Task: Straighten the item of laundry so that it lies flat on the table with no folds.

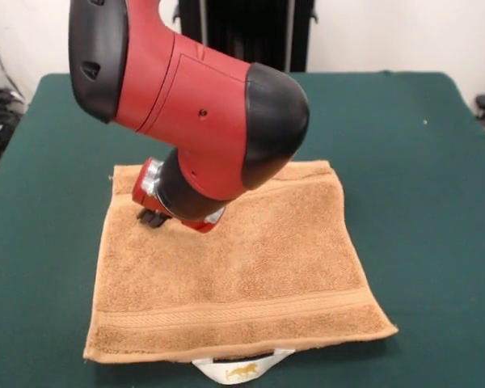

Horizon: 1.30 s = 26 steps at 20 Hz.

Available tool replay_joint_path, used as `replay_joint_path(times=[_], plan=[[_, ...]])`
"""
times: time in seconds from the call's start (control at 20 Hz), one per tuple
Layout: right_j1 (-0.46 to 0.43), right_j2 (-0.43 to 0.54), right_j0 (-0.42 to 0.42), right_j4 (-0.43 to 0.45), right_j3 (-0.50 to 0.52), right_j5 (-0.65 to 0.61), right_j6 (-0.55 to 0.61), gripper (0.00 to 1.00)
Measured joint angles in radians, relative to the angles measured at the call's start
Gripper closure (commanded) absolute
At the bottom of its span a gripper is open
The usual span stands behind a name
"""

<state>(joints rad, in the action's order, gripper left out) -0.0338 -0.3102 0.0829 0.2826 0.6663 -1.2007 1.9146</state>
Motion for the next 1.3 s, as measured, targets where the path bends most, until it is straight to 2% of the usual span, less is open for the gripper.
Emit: replay_joint_path(times=[1.3], plan=[[0.008, 0.0, 0.005, 0.102, 0.038, 0.008, 0.0, 1.0]])
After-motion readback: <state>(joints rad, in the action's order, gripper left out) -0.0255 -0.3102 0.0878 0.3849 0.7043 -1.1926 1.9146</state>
